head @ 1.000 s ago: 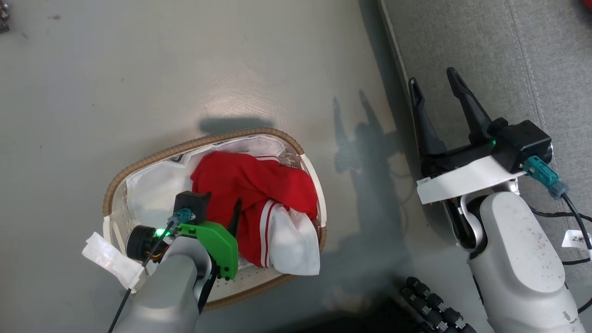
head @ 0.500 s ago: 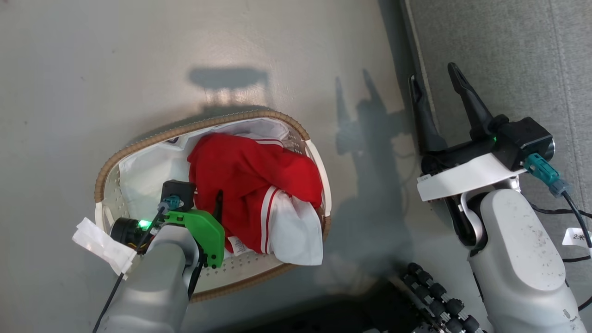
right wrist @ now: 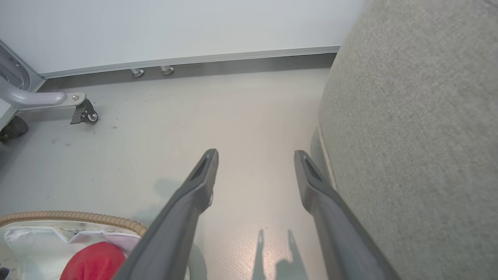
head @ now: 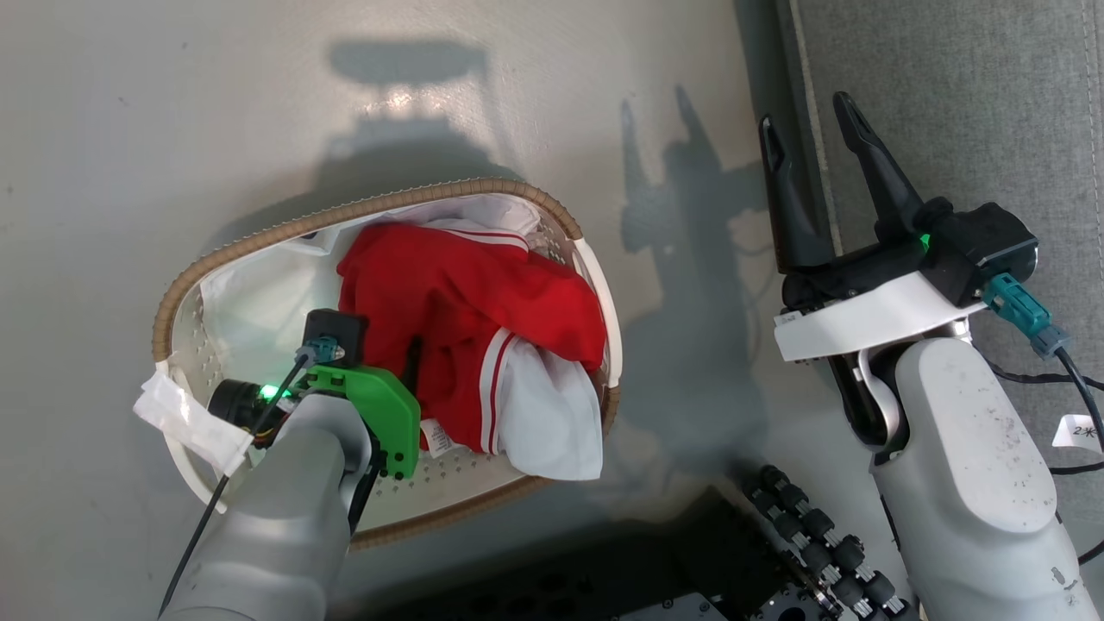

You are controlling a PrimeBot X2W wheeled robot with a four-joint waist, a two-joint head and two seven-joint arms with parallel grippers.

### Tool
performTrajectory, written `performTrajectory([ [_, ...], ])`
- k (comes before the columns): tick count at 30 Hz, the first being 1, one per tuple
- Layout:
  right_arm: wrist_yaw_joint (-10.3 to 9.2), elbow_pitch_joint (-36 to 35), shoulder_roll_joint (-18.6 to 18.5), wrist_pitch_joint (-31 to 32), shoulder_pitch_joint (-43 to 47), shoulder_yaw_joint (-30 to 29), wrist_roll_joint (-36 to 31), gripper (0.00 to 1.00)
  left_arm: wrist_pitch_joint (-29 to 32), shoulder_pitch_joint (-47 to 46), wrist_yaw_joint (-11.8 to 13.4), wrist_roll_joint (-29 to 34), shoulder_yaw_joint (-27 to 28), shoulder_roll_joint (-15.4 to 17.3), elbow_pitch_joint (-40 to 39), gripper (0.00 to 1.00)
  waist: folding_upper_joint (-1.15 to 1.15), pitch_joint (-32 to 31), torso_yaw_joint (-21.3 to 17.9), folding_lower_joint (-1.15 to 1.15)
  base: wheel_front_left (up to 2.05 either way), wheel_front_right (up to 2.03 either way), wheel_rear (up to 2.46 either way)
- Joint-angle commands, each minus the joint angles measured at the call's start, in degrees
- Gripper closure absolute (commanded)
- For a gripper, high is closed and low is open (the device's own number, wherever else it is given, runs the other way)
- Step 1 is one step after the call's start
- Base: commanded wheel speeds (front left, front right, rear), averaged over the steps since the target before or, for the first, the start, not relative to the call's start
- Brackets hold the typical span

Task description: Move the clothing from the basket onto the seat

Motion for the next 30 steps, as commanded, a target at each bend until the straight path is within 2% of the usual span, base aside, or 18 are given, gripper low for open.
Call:
performTrajectory([
  [1,-0.08,-0.21,-0.13,-0.09,-0.77,-0.04,0.16,0.00,0.31,-0.83,-0.24,-0.29,-0.56,0.36,-0.16,0.00,0.00,0.44,-0.16,0.00,0.00,0.00,0.00],
  [4,-0.08,-0.02,-0.14,-0.10,-1.03,0.19,0.36,0.00,1.52,0.27,-0.37,-2.23,-2.86,0.25,-2.63,0.00,0.00,0.63,-0.35,0.00,0.00,0.00,0.00],
  [5,-0.08,0.17,-0.14,-0.09,-1.06,0.22,0.45,0.00,1.86,0.69,-0.38,-2.99,-3.81,0.30,-3.49,0.09,0.00,0.55,-0.37,0.00,0.00,0.00,0.00],
  [6,-0.08,0.30,-0.12,-0.10,-1.17,0.31,0.58,0.00,2.20,1.08,-0.37,-3.70,-4.67,0.35,-4.20,0.60,0.00,0.45,-0.40,0.00,0.00,0.00,0.00],
  [7,-0.08,0.46,-0.13,-0.09,-1.31,0.36,0.79,0.00,2.63,1.31,-0.36,-4.17,-5.44,0.40,-4.23,1.00,0.00,0.18,-0.42,0.00,0.00,0.00,0.00],
  [16,-0.08,1.92,-0.14,-0.09,-0.44,1.31,1.80,0.00,1.09,3.09,-0.38,-8.42,-9.71,0.87,-3.64,1.00,0.00,-5.72,-1.83,0.00,0.00,0.00,0.00],
  [22,-0.08,3.81,-0.14,-0.09,0.92,1.80,2.35,0.00,-0.31,6.24,-0.39,-11.01,-12.02,1.04,-4.20,1.00,0.00,-12.49,-2.57,0.00,0.00,0.00,0.00],
  [30,-0.08,6.39,-0.18,-0.10,4.00,1.01,1.82,0.00,-1.87,11.26,-0.39,-13.79,-14.39,0.72,-7.12,1.00,0.00,-22.34,-1.09,0.00,0.00,0.00,0.00],
])
